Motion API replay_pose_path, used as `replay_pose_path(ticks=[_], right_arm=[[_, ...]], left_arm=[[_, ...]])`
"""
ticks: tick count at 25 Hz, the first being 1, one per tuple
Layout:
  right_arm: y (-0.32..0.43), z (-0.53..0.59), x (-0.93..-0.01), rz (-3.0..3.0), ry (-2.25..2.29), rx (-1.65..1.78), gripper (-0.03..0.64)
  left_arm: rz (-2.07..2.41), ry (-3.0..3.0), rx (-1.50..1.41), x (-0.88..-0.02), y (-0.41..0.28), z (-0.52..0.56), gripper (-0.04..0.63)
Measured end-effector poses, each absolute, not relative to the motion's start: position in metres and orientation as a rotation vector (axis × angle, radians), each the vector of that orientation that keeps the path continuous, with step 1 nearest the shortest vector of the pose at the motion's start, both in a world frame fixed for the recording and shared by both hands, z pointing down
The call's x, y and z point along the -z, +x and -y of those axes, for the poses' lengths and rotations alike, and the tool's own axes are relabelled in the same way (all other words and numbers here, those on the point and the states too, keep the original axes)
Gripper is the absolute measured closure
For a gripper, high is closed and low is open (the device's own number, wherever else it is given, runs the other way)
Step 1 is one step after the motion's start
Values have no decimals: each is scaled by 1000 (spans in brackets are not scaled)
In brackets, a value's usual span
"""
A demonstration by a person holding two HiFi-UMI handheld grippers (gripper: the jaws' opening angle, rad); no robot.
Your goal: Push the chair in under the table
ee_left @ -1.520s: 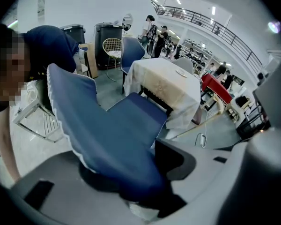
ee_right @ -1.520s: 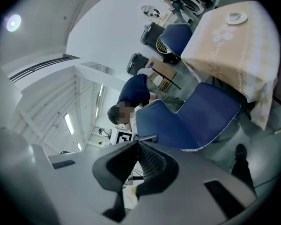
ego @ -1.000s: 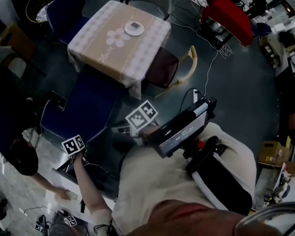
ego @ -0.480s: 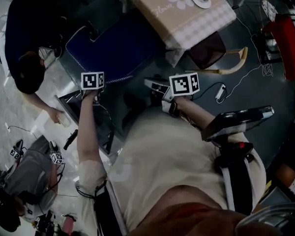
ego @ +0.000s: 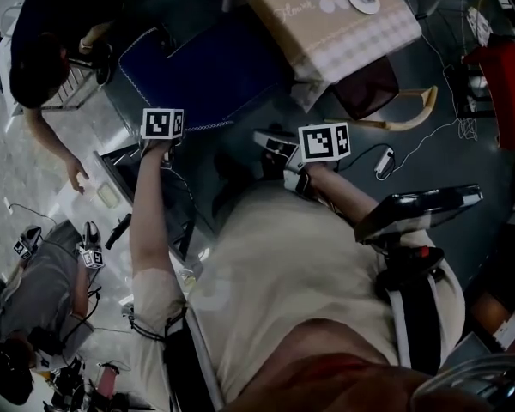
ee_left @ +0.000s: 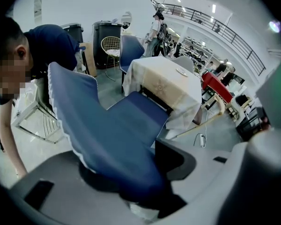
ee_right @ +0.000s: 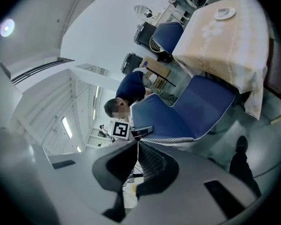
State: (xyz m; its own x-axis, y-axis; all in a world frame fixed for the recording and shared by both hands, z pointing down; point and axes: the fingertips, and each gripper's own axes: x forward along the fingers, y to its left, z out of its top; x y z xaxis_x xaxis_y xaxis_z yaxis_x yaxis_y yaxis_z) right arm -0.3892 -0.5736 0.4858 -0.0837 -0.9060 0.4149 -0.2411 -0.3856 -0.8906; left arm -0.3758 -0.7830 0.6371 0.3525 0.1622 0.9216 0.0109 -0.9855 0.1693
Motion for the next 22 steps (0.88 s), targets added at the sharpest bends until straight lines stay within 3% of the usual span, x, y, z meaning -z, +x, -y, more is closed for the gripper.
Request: replay_pose_path(ticks=[22], right_arm=[[-382, 559, -494, -1175, -1638, 1505, 604]], left_arm=[[-143, 2461, -1717, -638, -370, 778, 379]])
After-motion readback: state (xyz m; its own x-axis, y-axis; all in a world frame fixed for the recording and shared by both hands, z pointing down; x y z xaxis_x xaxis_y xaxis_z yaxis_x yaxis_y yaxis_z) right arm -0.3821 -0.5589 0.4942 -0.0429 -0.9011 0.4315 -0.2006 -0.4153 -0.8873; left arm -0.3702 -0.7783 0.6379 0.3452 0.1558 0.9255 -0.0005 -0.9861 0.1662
